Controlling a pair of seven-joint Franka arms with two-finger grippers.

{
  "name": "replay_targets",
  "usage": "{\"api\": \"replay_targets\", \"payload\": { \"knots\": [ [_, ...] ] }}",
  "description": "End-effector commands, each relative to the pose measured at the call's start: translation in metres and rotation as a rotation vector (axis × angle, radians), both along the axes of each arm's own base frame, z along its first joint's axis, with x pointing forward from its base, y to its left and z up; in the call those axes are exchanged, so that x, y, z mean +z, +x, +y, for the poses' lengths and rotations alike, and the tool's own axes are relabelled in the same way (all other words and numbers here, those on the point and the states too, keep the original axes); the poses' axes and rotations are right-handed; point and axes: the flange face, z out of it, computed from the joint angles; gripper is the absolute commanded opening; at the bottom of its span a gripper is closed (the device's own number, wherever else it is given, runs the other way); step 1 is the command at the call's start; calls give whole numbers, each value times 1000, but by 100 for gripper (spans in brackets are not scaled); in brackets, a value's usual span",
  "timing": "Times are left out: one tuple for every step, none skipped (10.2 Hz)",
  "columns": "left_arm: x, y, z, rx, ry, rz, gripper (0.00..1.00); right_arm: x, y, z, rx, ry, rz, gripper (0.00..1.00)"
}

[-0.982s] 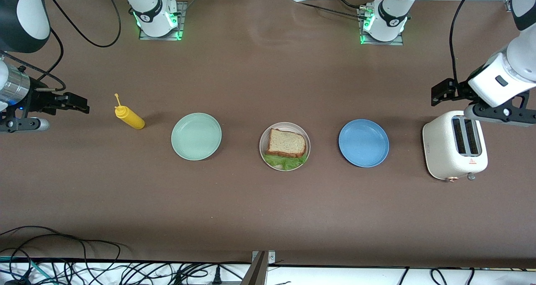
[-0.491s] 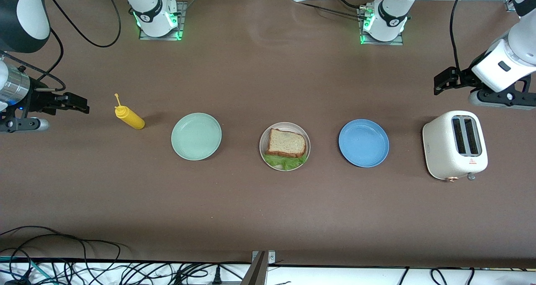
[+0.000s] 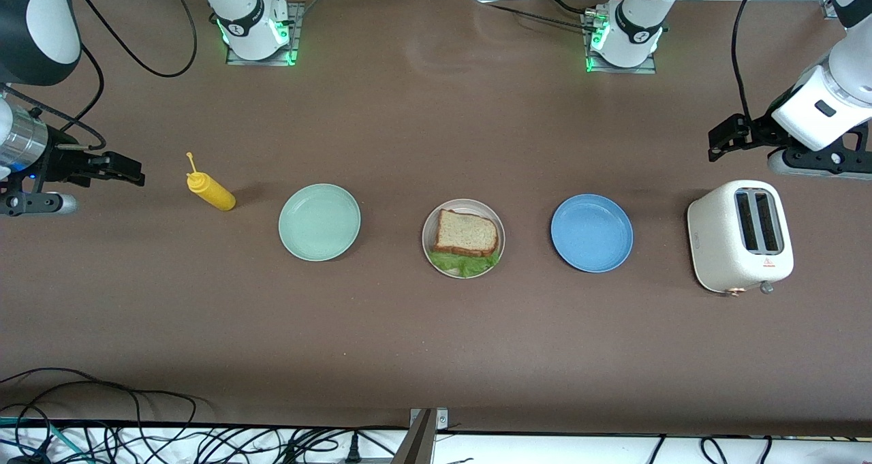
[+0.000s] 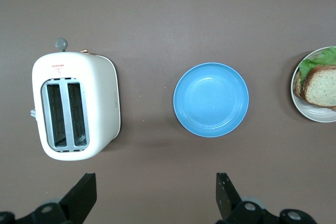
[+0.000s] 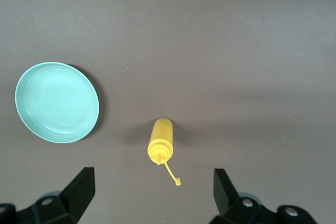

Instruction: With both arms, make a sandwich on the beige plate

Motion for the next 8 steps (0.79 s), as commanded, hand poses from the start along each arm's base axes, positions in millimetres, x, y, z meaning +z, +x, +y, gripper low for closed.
{"api": "replay_targets", "payload": {
  "knots": [
    [-5, 19, -2, 14, -30, -1, 100, 5, 1, 2, -23, 14, -6, 100],
    [-9, 20, -2, 14, -32, 5, 100, 3, 2, 3, -19, 6, -7, 100],
    [-6, 20, -1, 3, -33, 1, 100, 2, 3, 6, -14, 6, -6, 100],
    [-1, 16, -2, -3, -31, 5, 100, 2, 3, 7, -14, 11, -6, 100],
    [3, 10, -3, -7, -29, 19, 100, 2, 3, 7, -13, 11, -6, 100],
    [4, 9, -10, -19, -28, 18, 100, 1, 3, 7, -13, 9, -4, 100],
    [4, 10, -13, -24, -25, 13, 100, 1, 3, 7, -14, 11, -4, 100],
    [2, 10, -14, -25, -25, 14, 100, 2, 3, 8, -14, 12, -6, 100]
  ]
}}
